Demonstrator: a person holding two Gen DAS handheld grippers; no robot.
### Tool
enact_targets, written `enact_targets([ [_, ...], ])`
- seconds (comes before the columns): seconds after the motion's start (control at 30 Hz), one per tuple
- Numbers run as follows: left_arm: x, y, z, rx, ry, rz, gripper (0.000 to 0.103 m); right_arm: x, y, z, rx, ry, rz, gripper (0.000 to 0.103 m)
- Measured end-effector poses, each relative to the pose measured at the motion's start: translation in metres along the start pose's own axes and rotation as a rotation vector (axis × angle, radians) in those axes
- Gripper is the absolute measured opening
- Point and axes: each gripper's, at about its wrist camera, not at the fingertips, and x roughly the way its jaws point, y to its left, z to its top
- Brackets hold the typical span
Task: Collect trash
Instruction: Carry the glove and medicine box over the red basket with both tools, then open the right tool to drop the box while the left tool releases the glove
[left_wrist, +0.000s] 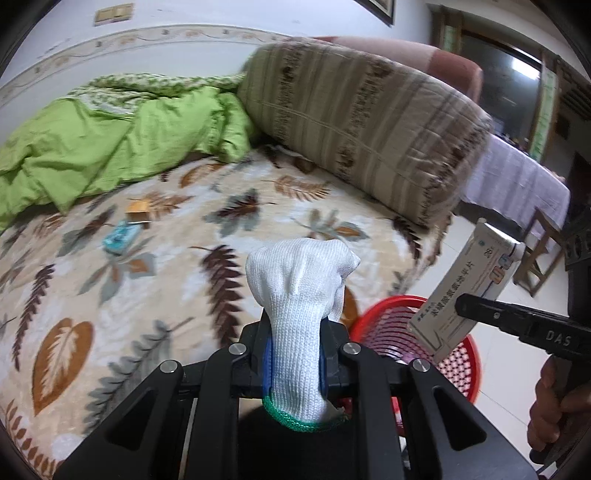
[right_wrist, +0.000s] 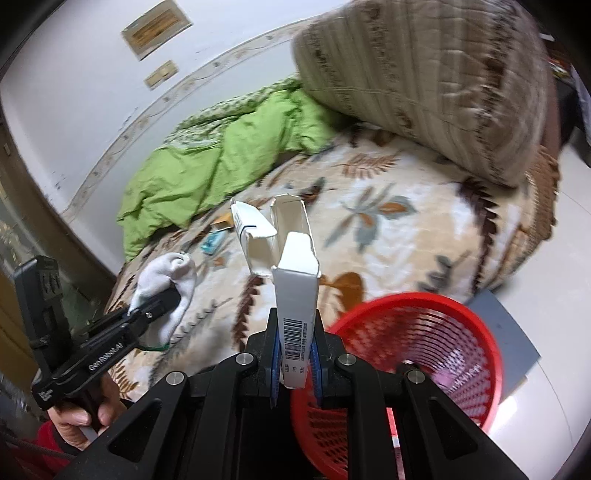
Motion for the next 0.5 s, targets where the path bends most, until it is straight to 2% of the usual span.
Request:
enact_targets([
  [0.27,0.026,-0.046,-0.004,0.072,0.083,-0.091,0.017,-0.016,-0.028,-0.008,0.051,-0.002,-0.062,0.014],
  [0.5,0.049,-0.072,-0.016,0.134,0.152,-0.086,0.017,-0.018,-0.043,-0.016,0.079,0.012,-0.094,0.014],
])
